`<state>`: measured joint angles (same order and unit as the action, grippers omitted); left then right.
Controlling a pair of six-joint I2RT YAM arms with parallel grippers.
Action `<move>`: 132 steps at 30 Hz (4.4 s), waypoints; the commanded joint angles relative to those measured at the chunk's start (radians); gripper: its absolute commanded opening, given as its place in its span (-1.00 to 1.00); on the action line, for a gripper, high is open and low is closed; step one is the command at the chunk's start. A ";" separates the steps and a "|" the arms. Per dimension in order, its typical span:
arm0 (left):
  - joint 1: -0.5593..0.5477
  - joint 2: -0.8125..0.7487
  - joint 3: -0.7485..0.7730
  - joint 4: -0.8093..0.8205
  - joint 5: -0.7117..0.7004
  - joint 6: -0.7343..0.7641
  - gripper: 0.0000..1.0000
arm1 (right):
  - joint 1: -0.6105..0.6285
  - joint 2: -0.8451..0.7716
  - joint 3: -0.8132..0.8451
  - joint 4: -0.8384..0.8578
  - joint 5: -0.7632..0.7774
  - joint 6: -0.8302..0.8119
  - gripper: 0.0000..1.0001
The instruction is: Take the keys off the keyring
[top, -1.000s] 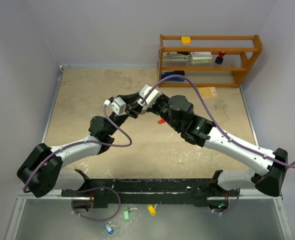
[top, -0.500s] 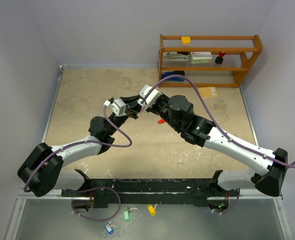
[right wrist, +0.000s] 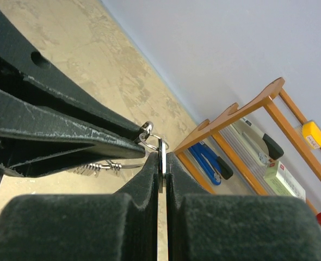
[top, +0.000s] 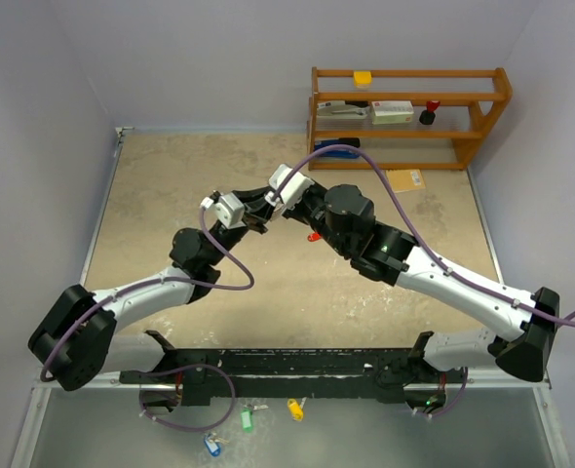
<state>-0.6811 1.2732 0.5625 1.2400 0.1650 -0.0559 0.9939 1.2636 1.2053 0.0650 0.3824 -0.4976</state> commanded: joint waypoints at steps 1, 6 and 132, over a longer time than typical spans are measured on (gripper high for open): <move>0.002 -0.052 -0.002 -0.039 0.010 0.055 -1.00 | 0.005 0.007 0.113 -0.035 0.050 -0.015 -1.00; 0.002 -0.081 -0.001 -0.122 0.044 0.097 -1.00 | 0.005 0.033 0.218 -0.133 0.060 -0.030 -1.00; -0.057 -0.349 0.144 0.467 0.552 -0.320 -1.00 | -0.267 0.149 0.237 -0.524 -0.591 0.086 -1.00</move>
<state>-0.7353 0.8944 0.6811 1.5257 0.7452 -0.4004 0.7250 1.4902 1.4391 -0.5343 -0.2977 -0.4622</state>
